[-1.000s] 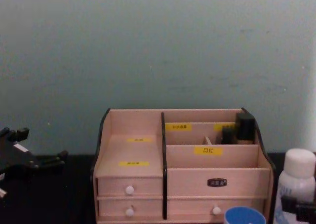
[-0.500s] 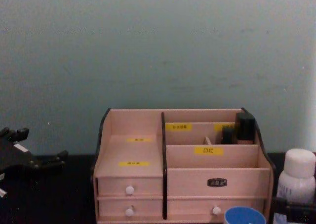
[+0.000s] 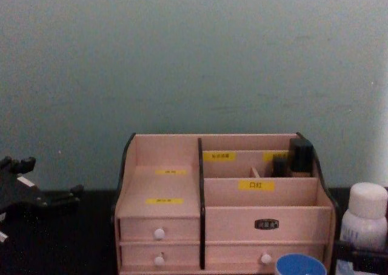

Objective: Pick up the facial cleanser and watermelon frost from the table and place them into the tiered storage box.

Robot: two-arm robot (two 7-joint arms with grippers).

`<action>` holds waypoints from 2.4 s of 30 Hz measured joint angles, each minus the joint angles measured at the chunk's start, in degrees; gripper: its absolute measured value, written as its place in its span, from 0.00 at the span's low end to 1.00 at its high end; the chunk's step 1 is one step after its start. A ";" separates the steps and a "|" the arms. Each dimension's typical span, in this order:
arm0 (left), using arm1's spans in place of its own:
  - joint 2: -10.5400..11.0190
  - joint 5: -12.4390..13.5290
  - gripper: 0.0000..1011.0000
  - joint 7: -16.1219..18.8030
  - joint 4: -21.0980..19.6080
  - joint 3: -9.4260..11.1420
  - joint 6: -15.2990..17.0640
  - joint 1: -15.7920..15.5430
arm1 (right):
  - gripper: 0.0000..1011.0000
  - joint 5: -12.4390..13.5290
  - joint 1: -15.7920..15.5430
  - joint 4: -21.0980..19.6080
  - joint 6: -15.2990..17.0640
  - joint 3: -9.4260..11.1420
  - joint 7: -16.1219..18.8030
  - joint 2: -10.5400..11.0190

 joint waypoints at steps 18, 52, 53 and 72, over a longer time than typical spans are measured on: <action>0.00 0.00 0.99 0.00 0.00 0.00 0.00 0.00 | 0.58 0.11 -0.07 -0.06 -0.03 0.00 -0.07 0.06; 0.00 0.00 0.99 0.00 0.00 0.00 0.00 0.00 | 0.58 8.54 3.00 -8.92 2.48 3.45 1.72 2.71; 0.00 0.00 0.99 0.00 0.00 0.00 0.00 0.00 | 0.58 8.71 4.54 -7.93 2.64 2.81 1.84 2.10; 0.00 0.00 0.99 0.00 0.00 0.00 0.00 0.00 | 0.58 8.72 22.20 8.20 4.27 -5.45 3.61 -6.15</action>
